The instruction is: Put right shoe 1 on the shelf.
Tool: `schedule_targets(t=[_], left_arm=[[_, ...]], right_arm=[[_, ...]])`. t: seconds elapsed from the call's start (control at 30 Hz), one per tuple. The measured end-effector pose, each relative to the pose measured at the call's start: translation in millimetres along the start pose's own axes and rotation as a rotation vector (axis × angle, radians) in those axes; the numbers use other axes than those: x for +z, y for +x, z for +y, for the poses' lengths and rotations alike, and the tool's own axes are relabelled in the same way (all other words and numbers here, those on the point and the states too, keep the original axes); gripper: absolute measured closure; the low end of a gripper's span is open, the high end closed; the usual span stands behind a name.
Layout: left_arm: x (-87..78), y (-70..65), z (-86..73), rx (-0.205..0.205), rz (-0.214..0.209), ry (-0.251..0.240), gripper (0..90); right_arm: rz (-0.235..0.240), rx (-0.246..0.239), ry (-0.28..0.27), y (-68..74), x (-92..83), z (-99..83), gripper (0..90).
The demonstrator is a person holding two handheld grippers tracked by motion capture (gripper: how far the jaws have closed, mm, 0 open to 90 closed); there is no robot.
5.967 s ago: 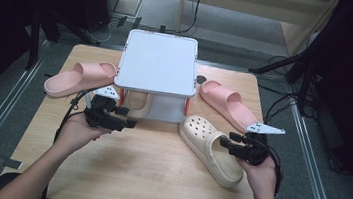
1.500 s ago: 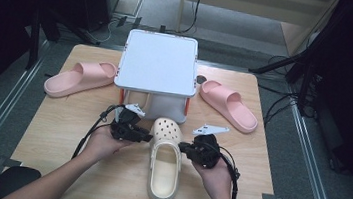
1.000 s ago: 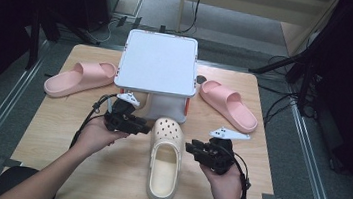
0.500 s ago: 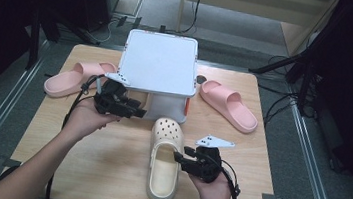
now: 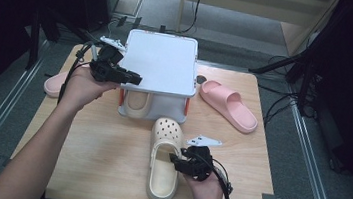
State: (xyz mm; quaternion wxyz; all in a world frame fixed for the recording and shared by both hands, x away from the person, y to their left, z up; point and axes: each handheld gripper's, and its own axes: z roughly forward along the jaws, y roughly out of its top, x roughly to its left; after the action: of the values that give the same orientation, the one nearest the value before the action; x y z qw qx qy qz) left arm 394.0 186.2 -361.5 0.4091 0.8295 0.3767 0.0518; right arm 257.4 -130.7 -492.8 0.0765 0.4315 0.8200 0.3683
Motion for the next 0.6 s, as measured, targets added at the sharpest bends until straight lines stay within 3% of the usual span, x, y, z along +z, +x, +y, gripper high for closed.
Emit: schedule_targets(t=[0.17,0.3,0.47,0.6], left_arm=[[-2.5,8.6,-5.9,-0.02,0.004,-0.007,76.8],[1.2,17.6,-13.0,-0.035,0.049,-0.003,76.4],[0.6,21.8,-15.1,-0.033,0.069,-0.013,76.8],[1.5,21.0,-16.2,-0.033,0.053,-0.018,77.3]], right_arm=[[-0.004,0.011,-0.004,-2.3,3.7,0.9,51.7],[-0.011,0.024,-0.005,-3.2,6.4,1.4,50.1],[-0.022,0.034,-0.013,-3.5,9.7,2.2,50.8],[-0.016,0.057,-0.024,-6.0,10.4,2.9,56.0]])
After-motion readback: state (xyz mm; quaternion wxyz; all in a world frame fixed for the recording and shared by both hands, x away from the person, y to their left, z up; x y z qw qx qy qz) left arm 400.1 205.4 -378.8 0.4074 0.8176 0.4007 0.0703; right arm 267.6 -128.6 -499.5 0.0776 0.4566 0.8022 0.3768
